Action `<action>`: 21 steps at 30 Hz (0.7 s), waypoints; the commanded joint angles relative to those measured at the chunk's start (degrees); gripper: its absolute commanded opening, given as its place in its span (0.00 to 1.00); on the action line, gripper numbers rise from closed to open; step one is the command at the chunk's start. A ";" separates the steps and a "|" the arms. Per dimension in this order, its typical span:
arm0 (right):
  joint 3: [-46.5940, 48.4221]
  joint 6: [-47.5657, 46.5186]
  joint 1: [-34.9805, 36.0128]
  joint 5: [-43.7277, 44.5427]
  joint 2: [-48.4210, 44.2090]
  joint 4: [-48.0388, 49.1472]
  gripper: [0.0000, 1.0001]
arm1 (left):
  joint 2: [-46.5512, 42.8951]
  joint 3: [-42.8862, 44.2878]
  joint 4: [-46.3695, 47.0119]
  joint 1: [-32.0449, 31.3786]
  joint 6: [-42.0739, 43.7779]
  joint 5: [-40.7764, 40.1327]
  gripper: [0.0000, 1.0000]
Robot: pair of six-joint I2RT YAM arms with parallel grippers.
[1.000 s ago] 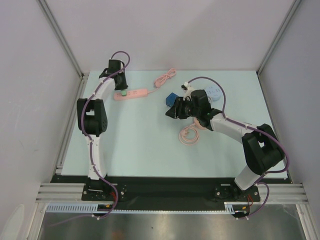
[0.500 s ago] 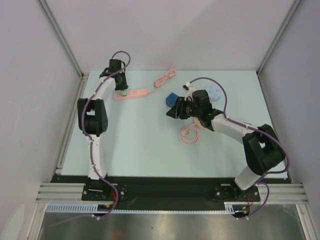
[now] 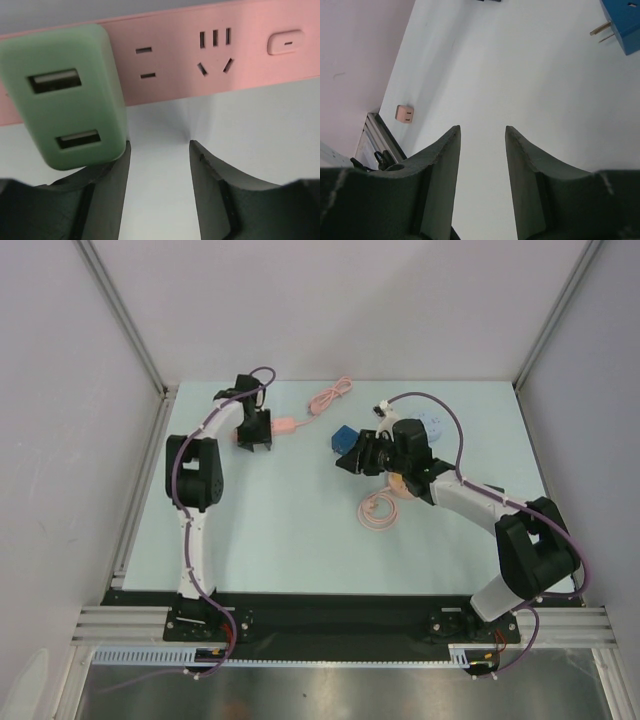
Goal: Insert the plug
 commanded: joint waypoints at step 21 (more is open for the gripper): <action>-0.28 -0.07 -0.71 0.13 -2.04 1.65 0.46 | -7.86 13.58 -7.94 0.56 0.41 -10.15 0.63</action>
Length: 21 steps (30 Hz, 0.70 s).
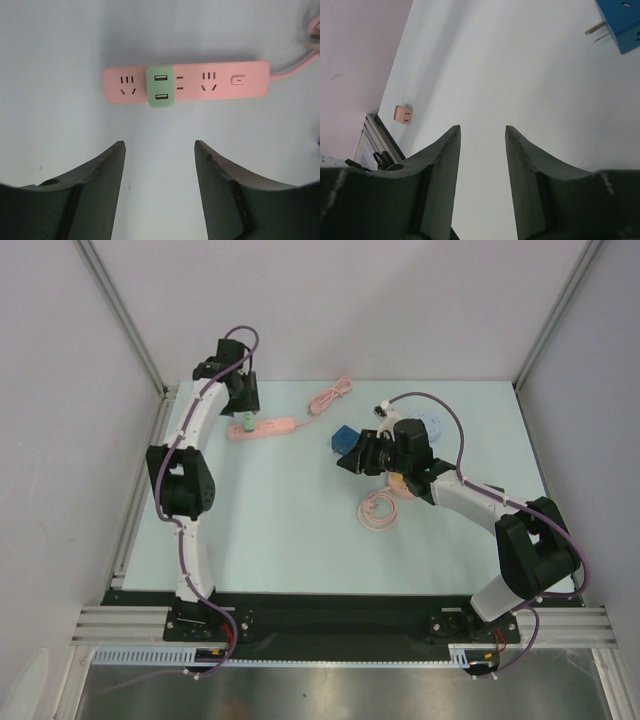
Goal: Insert the plug
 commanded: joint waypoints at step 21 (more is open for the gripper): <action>-0.11 -0.77 -0.58 1.19 -2.13 1.39 0.46 | 10.87 12.14 1.38 1.11 4.27 -0.41 0.51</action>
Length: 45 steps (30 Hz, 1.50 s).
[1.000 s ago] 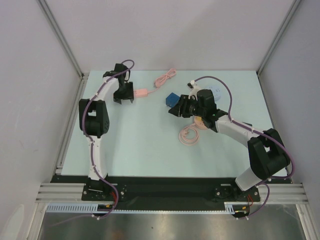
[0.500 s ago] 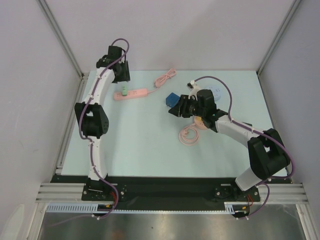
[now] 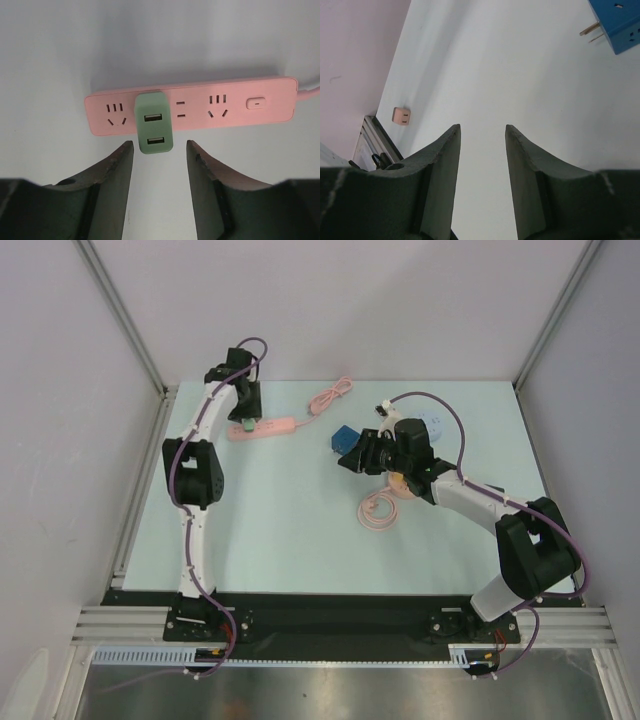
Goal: Insert the plug
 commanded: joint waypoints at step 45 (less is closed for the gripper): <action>-1.03 0.17 -0.59 -0.30 -3.63 2.13 0.46 | 0.56 -15.10 5.38 2.04 -3.49 2.76 0.38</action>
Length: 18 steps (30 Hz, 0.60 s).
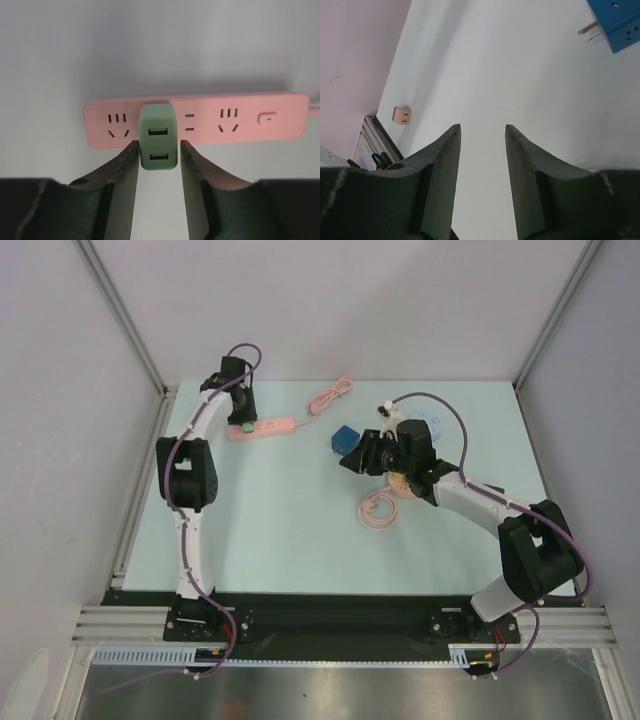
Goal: Insert the plug
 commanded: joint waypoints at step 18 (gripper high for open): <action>0.92 -2.38 -0.30 2.38 -6.33 -1.49 0.47 | -17.94 -11.53 -13.16 1.91 -2.94 -6.40 0.71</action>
